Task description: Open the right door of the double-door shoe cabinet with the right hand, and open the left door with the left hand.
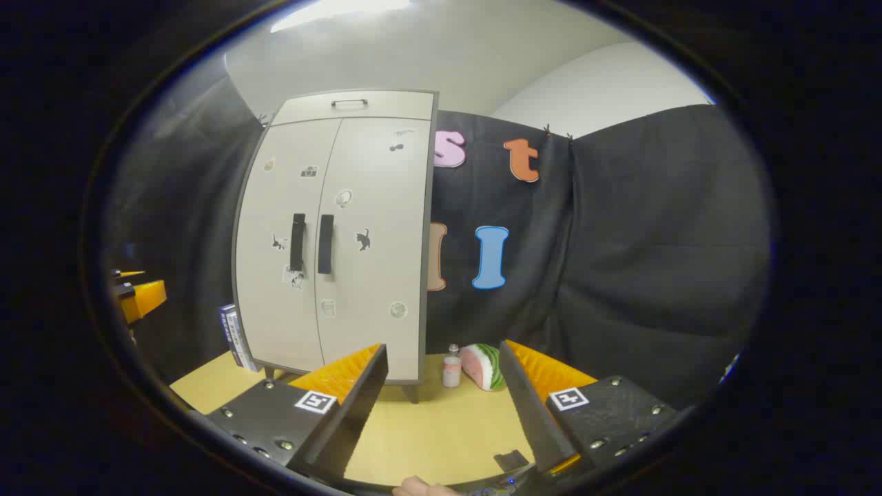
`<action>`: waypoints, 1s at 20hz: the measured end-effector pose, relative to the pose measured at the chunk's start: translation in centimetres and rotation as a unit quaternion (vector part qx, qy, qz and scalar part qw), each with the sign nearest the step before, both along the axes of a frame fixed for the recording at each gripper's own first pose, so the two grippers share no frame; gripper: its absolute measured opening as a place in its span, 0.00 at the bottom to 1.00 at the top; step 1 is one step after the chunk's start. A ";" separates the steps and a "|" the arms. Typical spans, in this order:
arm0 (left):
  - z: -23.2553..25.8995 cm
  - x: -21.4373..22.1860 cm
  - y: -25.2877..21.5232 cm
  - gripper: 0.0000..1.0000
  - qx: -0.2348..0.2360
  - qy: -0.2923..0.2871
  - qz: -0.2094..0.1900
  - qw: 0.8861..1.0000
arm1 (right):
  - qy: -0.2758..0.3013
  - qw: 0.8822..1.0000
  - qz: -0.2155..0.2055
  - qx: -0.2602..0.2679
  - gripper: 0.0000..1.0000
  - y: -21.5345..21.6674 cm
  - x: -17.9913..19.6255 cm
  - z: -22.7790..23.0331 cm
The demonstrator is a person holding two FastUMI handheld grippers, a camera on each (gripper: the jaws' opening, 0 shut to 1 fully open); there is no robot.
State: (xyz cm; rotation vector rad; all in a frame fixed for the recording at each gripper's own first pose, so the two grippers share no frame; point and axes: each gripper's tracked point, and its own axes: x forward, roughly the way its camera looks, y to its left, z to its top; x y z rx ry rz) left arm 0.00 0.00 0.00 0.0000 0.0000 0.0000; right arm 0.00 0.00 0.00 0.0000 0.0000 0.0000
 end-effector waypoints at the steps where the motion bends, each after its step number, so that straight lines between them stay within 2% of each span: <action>1: 0.0 0.1 -0.1 0.96 0.004 -0.002 -0.001 1.000 | -0.001 1.000 0.002 0.001 0.96 0.2 -0.1 0.1; 12: -0.2 1.6 -0.8 0.96 -0.024 0.005 -0.006 1.000 | -0.007 1.000 0.017 -0.012 0.96 2.3 -0.4 1.3; 20: 0.1 3.4 -1.7 0.98 -0.008 -0.007 -0.009 1.000 | 0.006 0.998 0.062 0.002 0.96 4.2 3.3 0.4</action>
